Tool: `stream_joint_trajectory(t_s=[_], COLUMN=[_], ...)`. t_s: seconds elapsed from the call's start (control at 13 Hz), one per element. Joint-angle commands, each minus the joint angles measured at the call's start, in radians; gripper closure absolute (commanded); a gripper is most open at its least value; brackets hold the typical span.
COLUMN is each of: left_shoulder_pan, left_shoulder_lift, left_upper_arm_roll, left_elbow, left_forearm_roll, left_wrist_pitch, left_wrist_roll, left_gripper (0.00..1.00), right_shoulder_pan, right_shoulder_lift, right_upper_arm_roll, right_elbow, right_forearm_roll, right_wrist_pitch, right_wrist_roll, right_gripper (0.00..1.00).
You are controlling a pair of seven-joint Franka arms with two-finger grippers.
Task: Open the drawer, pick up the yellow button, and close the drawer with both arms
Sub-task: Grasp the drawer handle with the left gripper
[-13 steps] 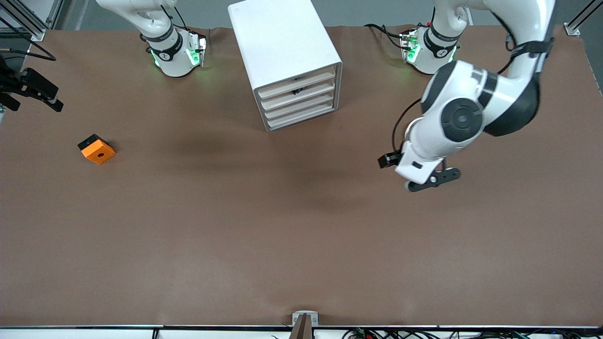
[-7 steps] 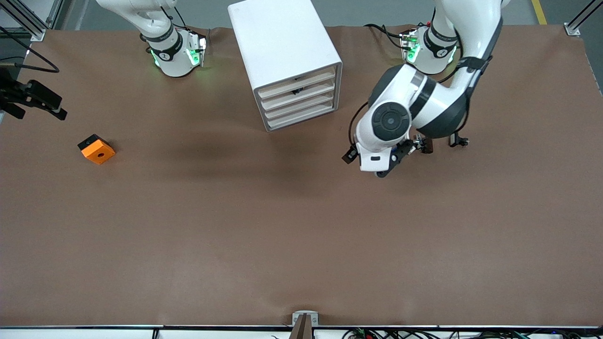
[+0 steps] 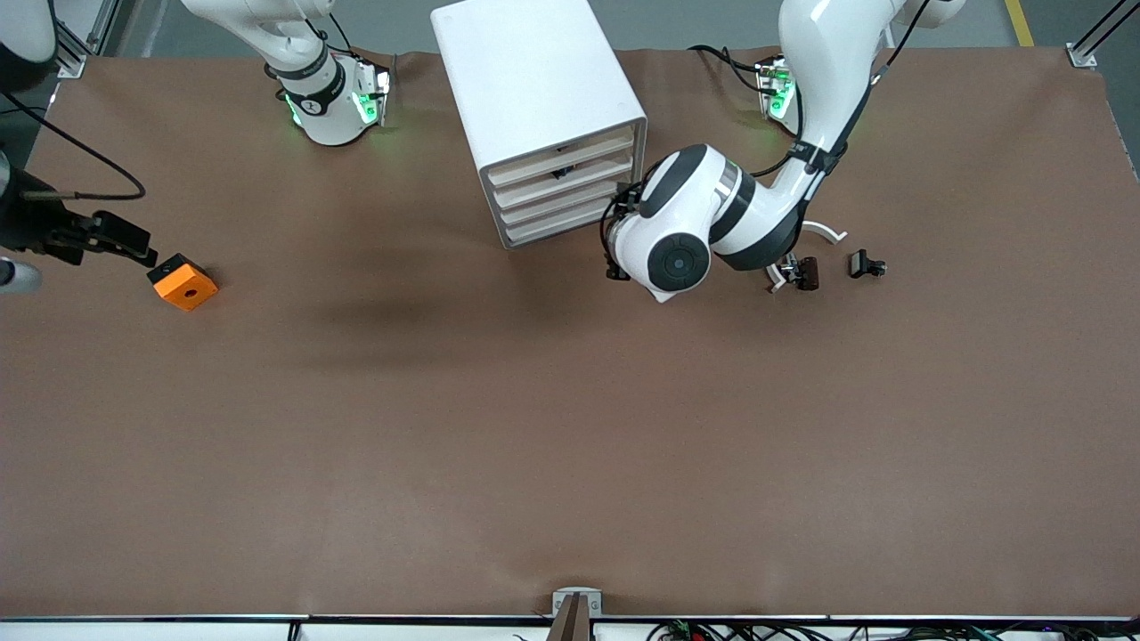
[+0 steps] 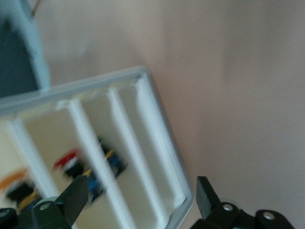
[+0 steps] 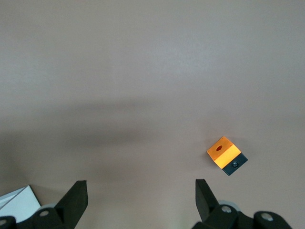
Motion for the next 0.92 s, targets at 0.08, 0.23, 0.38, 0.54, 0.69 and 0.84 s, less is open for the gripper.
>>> stream_joint_trajectory(t_s=[0.08,0.23,0.38,0.54,0.69,0.84], left_shoulder_pan=[0.001,-0.012,-0.014,-0.014,-0.014,-0.014], left_shoulder_lift=[0.043,0.083,0.1,0.1,0.109,0.118], left_upper_arm_roll=[0.001,-0.002,-0.002,-0.002,-0.002,-0.004], left_elbow=[0.027,0.062,0.084,0.088,0.088,0.088], left_forearm_roll=[-0.11,-0.18,-0.216,-0.248,-0.293,-0.319], left_wrist_pitch=[-0.025,-0.041,-0.112,-0.137,-0.152,-0.195], left_wrist_roll=[-0.149,-0.242,-0.282,-0.325,-0.328,-0.32], left_gripper=[0.0,0.0,0.03,0.24,0.44,0.48], right_shoulder_pan=[-0.005,-0.011,-0.012,-0.012,-0.012,-0.012], right_shoulder_lift=[0.058,0.075,0.081,0.081,0.081,0.081], right_upper_arm_roll=[0.002,0.002,-0.002,-0.002,-0.002,-0.002], right_elbow=[0.042,0.042,0.044,0.044,0.044,0.042], right_forearm_roll=[-0.032,-0.046,-0.048,-0.048,-0.045,-0.029], right_wrist_pitch=[-0.019,-0.016,-0.017,-0.017,-0.016,-0.014], right_wrist_roll=[-0.004,-0.004,-0.001,-0.001,0.007,0.012], right_gripper=[0.0,0.0,0.0,0.0,0.0,0.0])
